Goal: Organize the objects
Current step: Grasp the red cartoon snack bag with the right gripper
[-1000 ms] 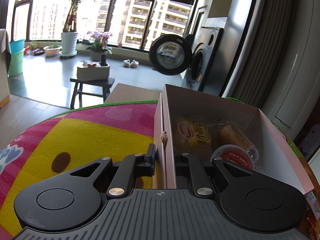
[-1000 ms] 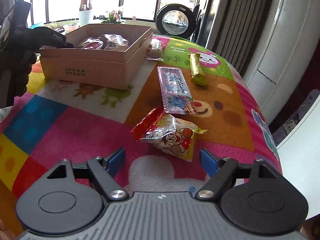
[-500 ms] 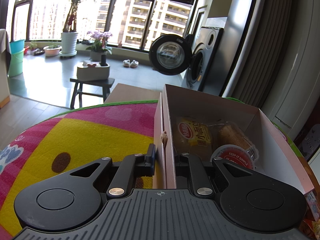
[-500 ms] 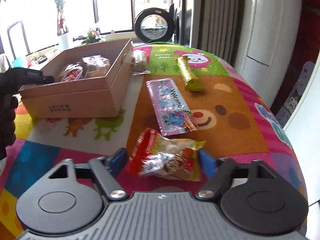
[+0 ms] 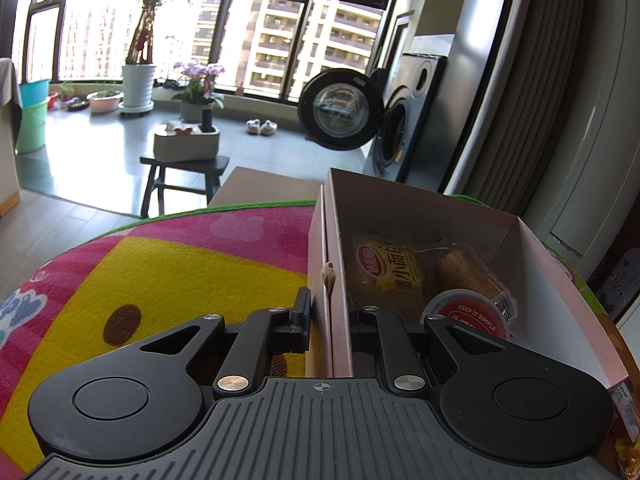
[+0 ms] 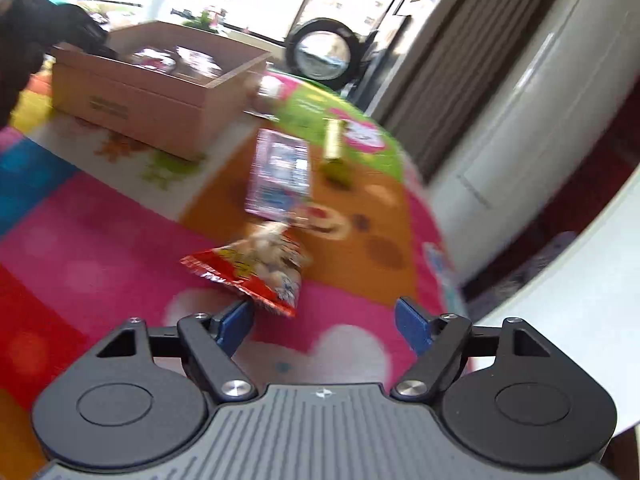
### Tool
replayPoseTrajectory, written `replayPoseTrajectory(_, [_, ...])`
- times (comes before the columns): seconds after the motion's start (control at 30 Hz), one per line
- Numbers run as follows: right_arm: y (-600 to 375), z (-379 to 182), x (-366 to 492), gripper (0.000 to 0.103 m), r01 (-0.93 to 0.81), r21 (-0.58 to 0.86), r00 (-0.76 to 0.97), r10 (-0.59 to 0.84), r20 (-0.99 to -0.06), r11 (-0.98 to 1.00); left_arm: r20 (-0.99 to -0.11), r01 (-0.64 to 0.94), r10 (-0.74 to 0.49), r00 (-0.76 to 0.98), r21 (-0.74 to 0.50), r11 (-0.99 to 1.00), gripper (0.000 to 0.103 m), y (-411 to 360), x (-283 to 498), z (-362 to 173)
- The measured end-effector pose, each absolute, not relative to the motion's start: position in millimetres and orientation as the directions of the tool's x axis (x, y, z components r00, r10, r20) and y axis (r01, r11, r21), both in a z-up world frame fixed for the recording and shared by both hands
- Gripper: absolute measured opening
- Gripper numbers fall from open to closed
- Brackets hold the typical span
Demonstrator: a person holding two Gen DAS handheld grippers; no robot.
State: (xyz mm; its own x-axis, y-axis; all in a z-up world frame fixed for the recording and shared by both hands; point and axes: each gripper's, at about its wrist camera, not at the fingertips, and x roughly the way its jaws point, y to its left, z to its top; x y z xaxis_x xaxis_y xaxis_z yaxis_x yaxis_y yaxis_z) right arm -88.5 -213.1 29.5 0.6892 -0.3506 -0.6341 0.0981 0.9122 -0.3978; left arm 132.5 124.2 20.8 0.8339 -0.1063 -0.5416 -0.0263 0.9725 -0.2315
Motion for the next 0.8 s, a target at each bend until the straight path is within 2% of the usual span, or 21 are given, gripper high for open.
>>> replayPoseTrajectory(0.13, [-227.8, 47.2, -92.4, 0.089, 0.090, -0.140, 0.710, -0.162, -0.686, 0.986, -0.541, -0.026, -0.106, 0.834, -0.230, 0.973, 0.015, 124.2, 132.5, 20.8])
replayPoseTrajectory(0.2, [-227.3, 50.9, -87.3, 0.090, 0.078, -0.047, 0.718, -0.089, -0.690, 0.996, -0.542, -0.026, -0.106, 0.834, -0.231, 0.973, 0.015, 124.0, 132.6, 20.8])
replayPoseTrajectory(0.33, [-226.3, 41.8, -60.1, 0.091, 0.115, 0.040, 0.702, -0.053, -0.711, 0.993, -0.542, -0.026, -0.107, 0.834, -0.232, 0.972, 0.015, 124.4, 132.4, 20.8])
replayPoseTrajectory(0.53, [-233.8, 20.3, -32.4, 0.091, 0.204, 0.071, 0.669, -0.086, -0.738, 0.976, -0.542, -0.026, -0.107, 0.834, -0.232, 0.972, 0.015, 124.0, 132.6, 20.8])
replayPoseTrajectory(0.6, [-227.8, 21.9, -34.5, 0.085, 0.182, 0.051, 0.667, -0.086, -0.740, 0.982, -0.542, -0.026, -0.107, 0.834, -0.231, 0.973, 0.015, 123.8, 132.5, 20.8])
replayPoseTrajectory(0.67, [-219.8, 24.0, -38.9, 0.067, 0.144, 0.035, 0.657, -0.069, -0.751, 0.989, -0.541, -0.026, -0.107, 0.834, -0.231, 0.973, 0.015, 123.9, 132.6, 20.8])
replayPoseTrajectory(0.73, [-210.2, 26.9, -45.4, 0.057, 0.112, 0.020, 0.646, -0.058, -0.762, 0.993, -0.542, -0.025, -0.108, 0.834, -0.232, 0.972, 0.015, 124.0, 132.5, 20.8])
replayPoseTrajectory(0.8, [-199.7, 31.0, -51.8, 0.052, 0.087, 0.012, 0.634, -0.046, -0.772, 0.996, -0.542, -0.025, -0.107, 0.834, -0.232, 0.972, 0.015, 123.8, 132.6, 20.8])
